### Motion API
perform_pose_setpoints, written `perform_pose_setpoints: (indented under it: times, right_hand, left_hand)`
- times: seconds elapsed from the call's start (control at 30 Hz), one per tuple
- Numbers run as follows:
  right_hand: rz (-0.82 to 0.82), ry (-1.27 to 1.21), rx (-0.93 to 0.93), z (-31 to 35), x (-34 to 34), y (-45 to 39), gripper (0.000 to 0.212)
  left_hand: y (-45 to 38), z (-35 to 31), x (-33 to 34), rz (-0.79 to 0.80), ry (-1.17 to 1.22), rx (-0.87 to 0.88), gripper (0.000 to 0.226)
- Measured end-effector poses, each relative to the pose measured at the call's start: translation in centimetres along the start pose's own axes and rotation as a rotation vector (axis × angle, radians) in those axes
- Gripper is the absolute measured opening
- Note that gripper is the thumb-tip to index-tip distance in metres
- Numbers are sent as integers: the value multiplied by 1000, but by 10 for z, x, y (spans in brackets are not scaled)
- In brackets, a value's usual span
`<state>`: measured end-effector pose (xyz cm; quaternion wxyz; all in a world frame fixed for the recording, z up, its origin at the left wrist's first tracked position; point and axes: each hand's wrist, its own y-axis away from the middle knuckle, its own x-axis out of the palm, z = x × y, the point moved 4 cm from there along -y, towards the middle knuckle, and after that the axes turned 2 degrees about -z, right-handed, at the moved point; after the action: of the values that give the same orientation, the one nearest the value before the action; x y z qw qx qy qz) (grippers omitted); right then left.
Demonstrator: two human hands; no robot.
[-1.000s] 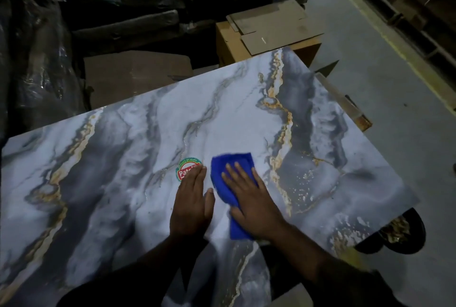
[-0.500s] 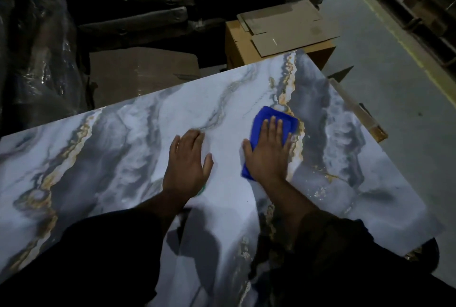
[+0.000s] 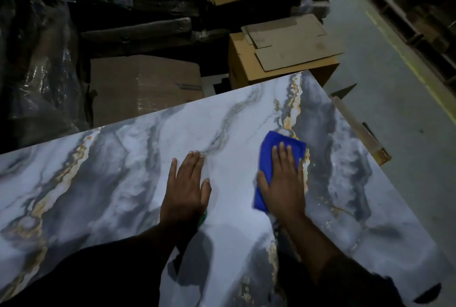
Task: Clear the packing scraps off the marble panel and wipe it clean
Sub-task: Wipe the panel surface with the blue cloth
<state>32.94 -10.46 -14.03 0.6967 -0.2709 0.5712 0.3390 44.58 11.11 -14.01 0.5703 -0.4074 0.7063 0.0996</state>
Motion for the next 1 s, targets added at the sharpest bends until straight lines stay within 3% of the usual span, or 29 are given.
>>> perform_pose_setpoints:
  times: [0.13,0.3,0.43,0.5,0.6,0.67,0.83,1.0]
  right_hand:
    - [9,12,80,48,5,-63,81]
    - [74,-135,-337,111,18,-27,77]
    - [76,-150,-539,87,16,47,74]
    - [26,-138,-402,50,11,53,77]
    - [-41,-58,0,-1,2,23,76]
    - [-78,-2,151,-12,-1,-10,78]
    - [-51,48,288,11,5,-104,80]
    - [15,21,213,61,5,-191,82]
  left_hand:
    - [-1,3,1,-9,-18,1,54]
    - [-3,2,-3,-41,73,-57,58]
    - [-4,5,-1,14,93,-65,59]
    - [-4,4,-3,41,120,-93,60]
    - [-5,2,-6,62,150,-120,62]
    - [-5,3,-6,64,157,-127,62]
    - [-4,2,-3,12,160,-107,63]
    - [-4,4,1,-16,100,-52,61]
